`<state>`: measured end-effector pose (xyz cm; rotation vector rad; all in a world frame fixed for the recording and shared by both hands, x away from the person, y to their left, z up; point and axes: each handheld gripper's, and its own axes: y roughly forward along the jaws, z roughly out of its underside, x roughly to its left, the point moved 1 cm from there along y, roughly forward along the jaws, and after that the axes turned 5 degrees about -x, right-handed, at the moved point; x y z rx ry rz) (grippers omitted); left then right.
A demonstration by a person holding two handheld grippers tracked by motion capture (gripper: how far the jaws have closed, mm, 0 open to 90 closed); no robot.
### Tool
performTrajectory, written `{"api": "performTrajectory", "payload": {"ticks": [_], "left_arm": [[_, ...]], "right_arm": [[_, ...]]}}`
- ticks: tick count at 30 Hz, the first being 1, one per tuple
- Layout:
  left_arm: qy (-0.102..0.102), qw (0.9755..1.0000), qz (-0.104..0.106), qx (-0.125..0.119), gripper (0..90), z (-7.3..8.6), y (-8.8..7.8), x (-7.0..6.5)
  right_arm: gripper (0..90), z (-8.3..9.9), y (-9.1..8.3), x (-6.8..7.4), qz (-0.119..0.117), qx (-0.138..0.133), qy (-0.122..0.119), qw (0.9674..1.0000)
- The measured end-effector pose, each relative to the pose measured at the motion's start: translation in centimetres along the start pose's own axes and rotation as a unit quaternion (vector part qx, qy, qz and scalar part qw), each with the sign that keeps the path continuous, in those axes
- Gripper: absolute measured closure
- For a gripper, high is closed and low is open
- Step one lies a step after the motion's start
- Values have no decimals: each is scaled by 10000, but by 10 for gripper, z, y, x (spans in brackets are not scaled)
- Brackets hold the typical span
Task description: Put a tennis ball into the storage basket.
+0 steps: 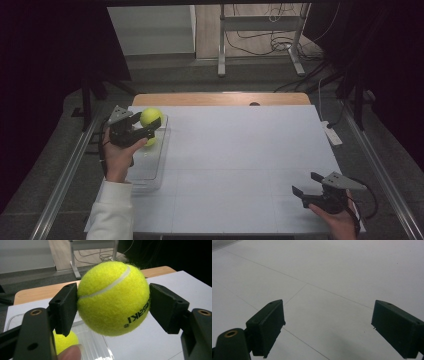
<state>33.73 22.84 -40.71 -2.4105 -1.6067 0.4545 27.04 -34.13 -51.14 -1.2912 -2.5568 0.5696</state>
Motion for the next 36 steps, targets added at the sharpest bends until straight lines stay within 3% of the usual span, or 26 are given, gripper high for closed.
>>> {"api": "performTrajectory", "payload": {"ticks": [22,36], "left_arm": [[-40,9998,-135,137,276,8,-9,11],[3,9996,-157,226,276,11,-8,10]], "right_arm": [[114,0,1,0,-5,-9,21,10000],[114,0,1,0,-10,1,18,10000]]}}
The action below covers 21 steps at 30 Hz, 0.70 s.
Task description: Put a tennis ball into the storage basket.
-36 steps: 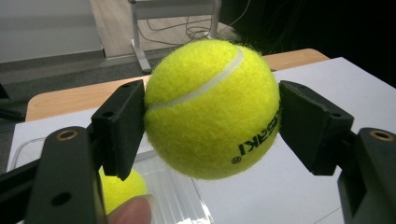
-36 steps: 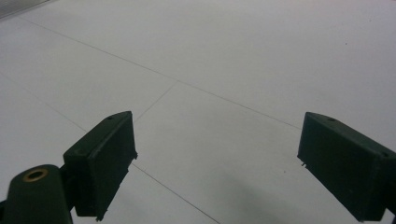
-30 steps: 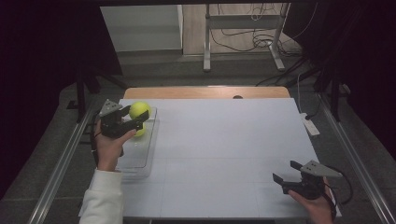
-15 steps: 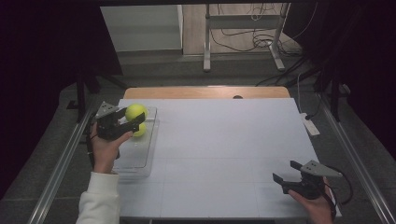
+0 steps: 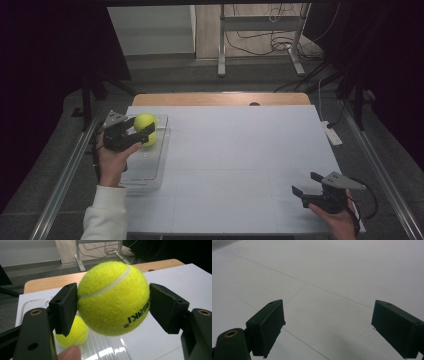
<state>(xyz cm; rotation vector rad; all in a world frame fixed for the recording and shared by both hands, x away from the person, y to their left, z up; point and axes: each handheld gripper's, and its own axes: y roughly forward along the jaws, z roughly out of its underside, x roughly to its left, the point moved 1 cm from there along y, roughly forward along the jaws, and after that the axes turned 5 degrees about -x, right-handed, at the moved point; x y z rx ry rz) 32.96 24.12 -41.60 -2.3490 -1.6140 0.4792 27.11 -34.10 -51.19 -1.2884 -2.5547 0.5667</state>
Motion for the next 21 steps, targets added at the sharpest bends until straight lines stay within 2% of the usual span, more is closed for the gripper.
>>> {"api": "performTrajectory", "payload": {"ticks": [11,21], "left_arm": [[37,9999,-63,125,275,4,5,1],[20,9993,-205,305,275,10,11,8]], "right_arm": [[114,0,0,0,-8,14,-3,10000],[114,0,1,0,-8,16,-16,10000]]}}
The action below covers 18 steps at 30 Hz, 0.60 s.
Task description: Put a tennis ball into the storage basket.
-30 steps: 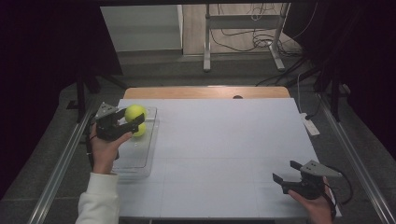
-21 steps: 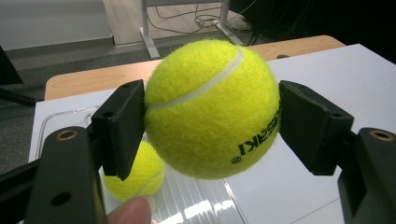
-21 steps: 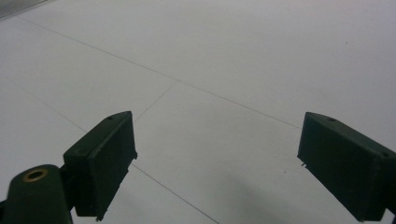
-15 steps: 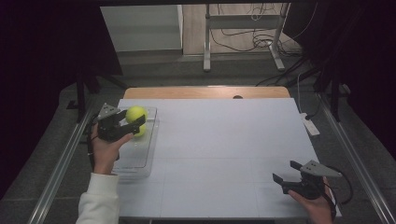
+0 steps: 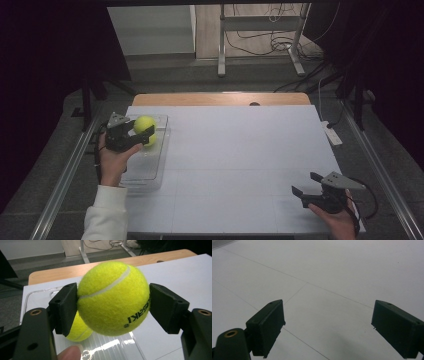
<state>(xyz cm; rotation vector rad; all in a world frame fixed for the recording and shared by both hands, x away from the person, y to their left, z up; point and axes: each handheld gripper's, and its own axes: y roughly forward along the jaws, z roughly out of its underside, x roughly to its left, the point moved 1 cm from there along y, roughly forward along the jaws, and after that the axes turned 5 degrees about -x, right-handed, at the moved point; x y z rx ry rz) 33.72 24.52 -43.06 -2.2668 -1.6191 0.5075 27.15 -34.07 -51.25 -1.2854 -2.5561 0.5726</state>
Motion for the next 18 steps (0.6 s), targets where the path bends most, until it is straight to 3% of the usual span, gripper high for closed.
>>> {"api": "performTrajectory", "payload": {"ticks": [18], "left_arm": [[-12,9997,-122,228,275,9,3,7]], "right_arm": [[114,0,0,0,3,-1,-4,10000]]}}
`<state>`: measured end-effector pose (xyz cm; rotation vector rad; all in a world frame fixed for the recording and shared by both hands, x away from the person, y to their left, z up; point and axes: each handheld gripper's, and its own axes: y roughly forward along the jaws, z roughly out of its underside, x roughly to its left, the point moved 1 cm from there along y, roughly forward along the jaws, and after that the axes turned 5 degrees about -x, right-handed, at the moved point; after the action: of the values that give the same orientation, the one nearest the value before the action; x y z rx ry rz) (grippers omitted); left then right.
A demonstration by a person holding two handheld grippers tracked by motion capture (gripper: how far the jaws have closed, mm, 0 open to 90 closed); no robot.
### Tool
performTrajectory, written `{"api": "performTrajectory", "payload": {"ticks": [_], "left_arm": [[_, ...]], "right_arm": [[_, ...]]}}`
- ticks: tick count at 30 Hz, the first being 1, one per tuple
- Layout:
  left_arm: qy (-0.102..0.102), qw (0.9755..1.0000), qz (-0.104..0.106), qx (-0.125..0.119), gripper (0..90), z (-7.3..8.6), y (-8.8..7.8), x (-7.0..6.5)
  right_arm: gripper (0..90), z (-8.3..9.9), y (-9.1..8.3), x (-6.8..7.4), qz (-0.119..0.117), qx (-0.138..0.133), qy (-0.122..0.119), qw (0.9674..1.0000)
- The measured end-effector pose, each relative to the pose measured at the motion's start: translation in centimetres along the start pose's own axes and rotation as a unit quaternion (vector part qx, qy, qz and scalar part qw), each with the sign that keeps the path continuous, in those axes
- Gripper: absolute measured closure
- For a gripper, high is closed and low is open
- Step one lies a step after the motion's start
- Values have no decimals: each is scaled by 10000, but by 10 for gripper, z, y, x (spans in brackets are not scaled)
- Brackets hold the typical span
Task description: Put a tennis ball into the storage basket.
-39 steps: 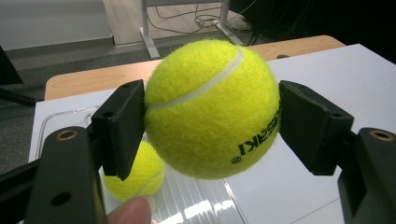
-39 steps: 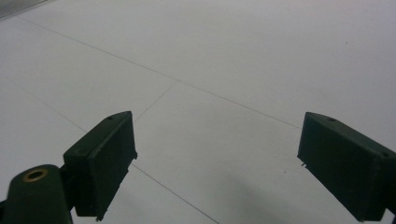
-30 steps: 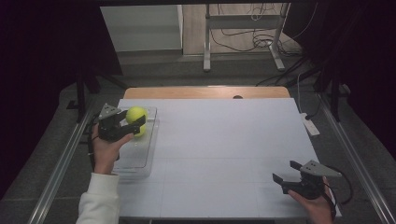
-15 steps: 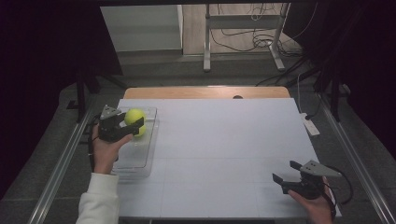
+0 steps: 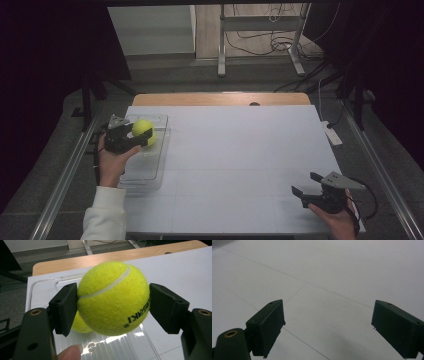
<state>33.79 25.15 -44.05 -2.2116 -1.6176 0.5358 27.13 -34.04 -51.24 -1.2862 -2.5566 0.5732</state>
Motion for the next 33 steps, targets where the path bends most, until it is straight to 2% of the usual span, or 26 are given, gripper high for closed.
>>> {"api": "performTrajectory", "payload": {"ticks": [33], "left_arm": [[28,9986,-180,502,275,20,5,13]], "right_arm": [[113,0,0,0,-8,2,-5,10000]]}}
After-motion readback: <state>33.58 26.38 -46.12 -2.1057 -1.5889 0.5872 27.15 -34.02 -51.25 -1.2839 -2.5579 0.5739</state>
